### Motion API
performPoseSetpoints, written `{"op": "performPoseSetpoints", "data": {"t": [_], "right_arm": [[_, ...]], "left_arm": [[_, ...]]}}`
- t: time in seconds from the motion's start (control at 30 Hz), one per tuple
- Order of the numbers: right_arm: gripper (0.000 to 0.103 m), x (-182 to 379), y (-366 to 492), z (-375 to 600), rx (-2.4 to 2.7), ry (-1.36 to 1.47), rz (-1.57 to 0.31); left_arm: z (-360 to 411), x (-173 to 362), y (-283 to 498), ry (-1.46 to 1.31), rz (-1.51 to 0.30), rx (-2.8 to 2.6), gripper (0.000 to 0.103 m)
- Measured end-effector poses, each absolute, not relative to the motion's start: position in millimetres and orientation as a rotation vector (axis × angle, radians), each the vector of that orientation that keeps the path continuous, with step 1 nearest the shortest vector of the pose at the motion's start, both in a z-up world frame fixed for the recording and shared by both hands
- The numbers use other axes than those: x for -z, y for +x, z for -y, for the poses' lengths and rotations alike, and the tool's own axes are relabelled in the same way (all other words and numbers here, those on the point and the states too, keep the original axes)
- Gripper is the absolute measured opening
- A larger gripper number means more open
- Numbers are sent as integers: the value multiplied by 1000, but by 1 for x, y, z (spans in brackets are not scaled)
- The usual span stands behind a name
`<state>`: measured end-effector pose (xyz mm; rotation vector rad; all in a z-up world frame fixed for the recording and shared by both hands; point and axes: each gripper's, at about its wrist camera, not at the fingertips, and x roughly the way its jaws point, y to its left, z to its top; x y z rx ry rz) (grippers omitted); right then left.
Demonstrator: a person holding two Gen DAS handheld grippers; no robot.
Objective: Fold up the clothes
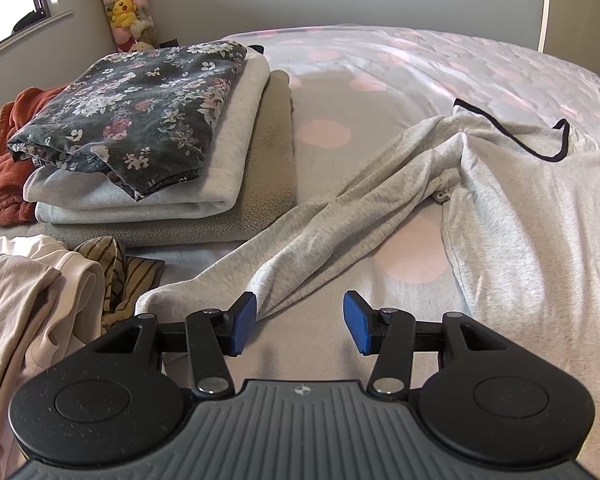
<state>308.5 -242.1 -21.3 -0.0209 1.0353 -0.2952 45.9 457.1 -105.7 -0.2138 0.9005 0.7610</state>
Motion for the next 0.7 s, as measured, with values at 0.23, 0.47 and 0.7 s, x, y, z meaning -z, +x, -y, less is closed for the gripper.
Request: {"op": "performPoseSetpoints", "data": {"t": [0.23, 0.47, 0.7], "right_arm": [[23, -1, 292, 252, 254, 54, -990], [25, -3, 265, 238, 196, 70, -1009], [5, 14, 257, 238, 188, 78, -992]], "left_arm": [[-450, 109, 52, -177, -925, -738, 46], [-447, 104, 47, -178, -904, -737, 46], [-451, 102, 41, -209, -893, -749, 46]]}}
